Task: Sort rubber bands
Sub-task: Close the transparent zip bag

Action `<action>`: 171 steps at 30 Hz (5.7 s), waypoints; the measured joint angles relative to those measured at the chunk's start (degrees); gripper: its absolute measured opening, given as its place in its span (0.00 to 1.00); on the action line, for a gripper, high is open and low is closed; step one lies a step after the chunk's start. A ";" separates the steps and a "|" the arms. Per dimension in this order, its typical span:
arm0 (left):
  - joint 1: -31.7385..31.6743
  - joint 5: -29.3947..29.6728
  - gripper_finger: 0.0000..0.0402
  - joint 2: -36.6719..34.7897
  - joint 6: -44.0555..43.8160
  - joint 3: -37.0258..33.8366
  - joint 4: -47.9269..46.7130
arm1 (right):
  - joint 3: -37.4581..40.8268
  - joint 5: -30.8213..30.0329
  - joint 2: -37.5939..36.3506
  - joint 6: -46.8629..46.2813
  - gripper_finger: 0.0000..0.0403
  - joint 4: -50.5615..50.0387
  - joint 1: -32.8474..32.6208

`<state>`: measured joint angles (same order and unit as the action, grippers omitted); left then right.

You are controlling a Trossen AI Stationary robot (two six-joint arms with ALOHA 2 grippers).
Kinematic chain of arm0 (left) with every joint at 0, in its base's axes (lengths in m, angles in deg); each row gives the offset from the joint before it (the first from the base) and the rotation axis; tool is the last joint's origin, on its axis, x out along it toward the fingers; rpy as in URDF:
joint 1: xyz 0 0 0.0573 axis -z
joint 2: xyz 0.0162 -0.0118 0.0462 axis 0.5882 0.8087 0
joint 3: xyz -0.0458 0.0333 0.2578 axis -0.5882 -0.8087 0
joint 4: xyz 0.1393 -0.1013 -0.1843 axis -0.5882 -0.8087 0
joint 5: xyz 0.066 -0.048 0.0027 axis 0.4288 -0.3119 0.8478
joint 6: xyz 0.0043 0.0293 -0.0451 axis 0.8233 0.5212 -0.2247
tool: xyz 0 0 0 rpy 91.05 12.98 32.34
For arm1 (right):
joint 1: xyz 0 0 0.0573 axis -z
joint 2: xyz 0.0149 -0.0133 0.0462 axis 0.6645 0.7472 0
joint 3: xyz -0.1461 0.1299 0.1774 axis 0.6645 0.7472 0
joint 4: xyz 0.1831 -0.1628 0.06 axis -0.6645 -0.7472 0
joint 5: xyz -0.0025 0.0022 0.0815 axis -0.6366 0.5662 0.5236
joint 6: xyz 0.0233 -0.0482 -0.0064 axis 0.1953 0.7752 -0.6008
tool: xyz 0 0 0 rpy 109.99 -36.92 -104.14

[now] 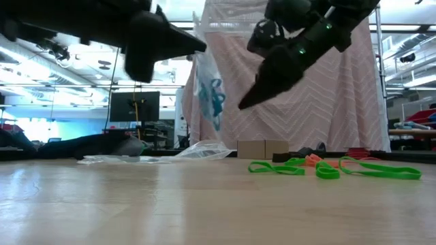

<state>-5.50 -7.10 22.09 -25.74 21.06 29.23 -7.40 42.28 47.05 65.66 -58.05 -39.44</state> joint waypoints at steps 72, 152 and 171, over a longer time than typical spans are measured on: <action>-2.44 -30.52 0.00 -10.93 -7.48 -11.04 -0.60 | 0.02 38.61 0.67 14.39 0.37 10.36 7.97; -0.89 4.39 0.39 -10.88 -24.13 -8.96 -18.46 | 0.02 2.41 0.71 10.83 0.00 10.12 2.28; 2.22 12.79 0.39 -10.93 -22.39 -8.96 -14.99 | 3.34 2.24 0.69 9.30 0.00 13.35 2.28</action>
<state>-3.28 5.68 11.16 -48.13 12.10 14.24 -4.05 44.51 47.74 74.95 -44.70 -37.16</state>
